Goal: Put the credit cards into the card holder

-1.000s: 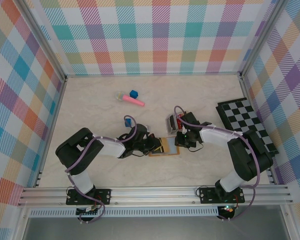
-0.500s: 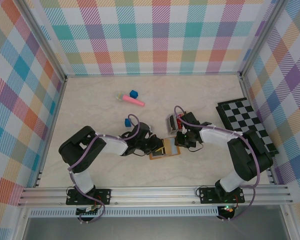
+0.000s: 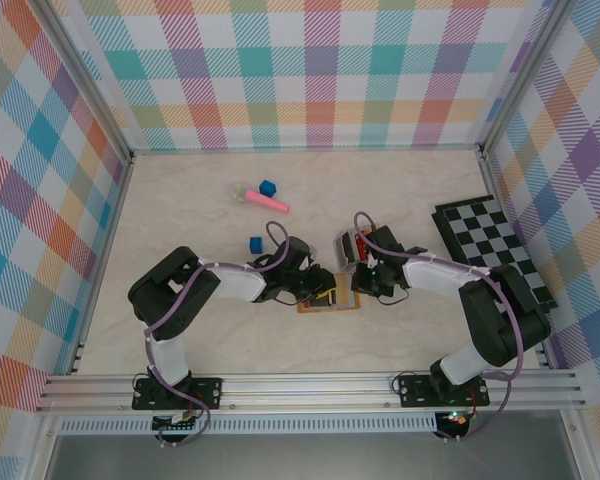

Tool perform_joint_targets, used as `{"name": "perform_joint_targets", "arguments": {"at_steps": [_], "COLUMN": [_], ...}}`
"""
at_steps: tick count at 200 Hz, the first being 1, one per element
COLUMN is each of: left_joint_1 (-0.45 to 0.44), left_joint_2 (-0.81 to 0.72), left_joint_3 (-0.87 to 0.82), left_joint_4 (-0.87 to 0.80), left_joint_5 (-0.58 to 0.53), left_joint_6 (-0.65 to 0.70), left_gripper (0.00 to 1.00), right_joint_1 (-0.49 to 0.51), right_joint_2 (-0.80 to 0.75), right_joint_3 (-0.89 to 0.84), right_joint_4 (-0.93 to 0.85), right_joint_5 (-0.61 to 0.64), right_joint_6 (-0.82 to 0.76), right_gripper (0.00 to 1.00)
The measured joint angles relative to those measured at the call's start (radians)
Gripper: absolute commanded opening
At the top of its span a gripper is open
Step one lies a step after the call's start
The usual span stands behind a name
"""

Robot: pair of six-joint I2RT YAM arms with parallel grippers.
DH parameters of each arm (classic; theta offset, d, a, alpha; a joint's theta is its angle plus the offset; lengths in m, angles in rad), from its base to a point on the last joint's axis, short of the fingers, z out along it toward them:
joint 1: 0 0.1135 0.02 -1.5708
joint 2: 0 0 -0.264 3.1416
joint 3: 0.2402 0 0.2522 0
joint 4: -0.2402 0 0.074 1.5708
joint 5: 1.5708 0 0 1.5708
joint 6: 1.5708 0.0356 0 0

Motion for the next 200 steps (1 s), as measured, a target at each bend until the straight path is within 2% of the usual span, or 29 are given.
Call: {"name": "perform_joint_targets", "arguments": {"at_steps": [21,49,79,94,115,138,157,184,200], "left_joint_1": [-0.015,-0.041,-0.055,-0.055,-0.055,-0.055,-0.055,-0.056,-0.056], "left_joint_2": [0.002,-0.003,-0.025,-0.027,-0.027,-0.027,-0.028,-0.073,-0.114], "left_joint_3": [0.055,0.100,0.110,0.116,0.124,0.135,0.147,0.150,0.150], "left_joint_4": [-0.096,-0.200,-0.288,-0.311,-0.320,-0.336,-0.365,-0.440,-0.488], "left_joint_5": [-0.014,-0.056,-0.092,-0.095,-0.090,-0.081,-0.085,-0.137,-0.170], "left_joint_6": [0.052,0.109,0.149,0.158,0.173,0.191,0.211,0.241,0.270], "left_gripper": [0.35,0.40,0.41,0.46,0.47,0.50,0.57,0.65,0.78], "right_joint_1": [0.000,0.002,0.006,0.006,0.006,0.006,0.006,0.006,0.006], "right_joint_2": [-0.009,-0.014,-0.018,-0.019,-0.031,-0.042,-0.048,-0.057,-0.061], "right_joint_3": [-0.004,-0.004,-0.002,-0.001,0.000,0.010,0.025,0.037,0.040], "right_joint_4": [-0.002,-0.012,-0.027,-0.032,-0.054,-0.087,-0.112,-0.134,-0.143], "right_joint_5": [-0.004,-0.003,-0.005,-0.008,-0.011,-0.011,-0.010,-0.007,-0.007], "right_joint_6": [0.019,0.034,0.040,0.039,0.036,0.028,0.014,-0.002,-0.011], "right_gripper": [0.16,0.20,0.25,0.27,0.28,0.24,0.17,0.13,0.11]}}
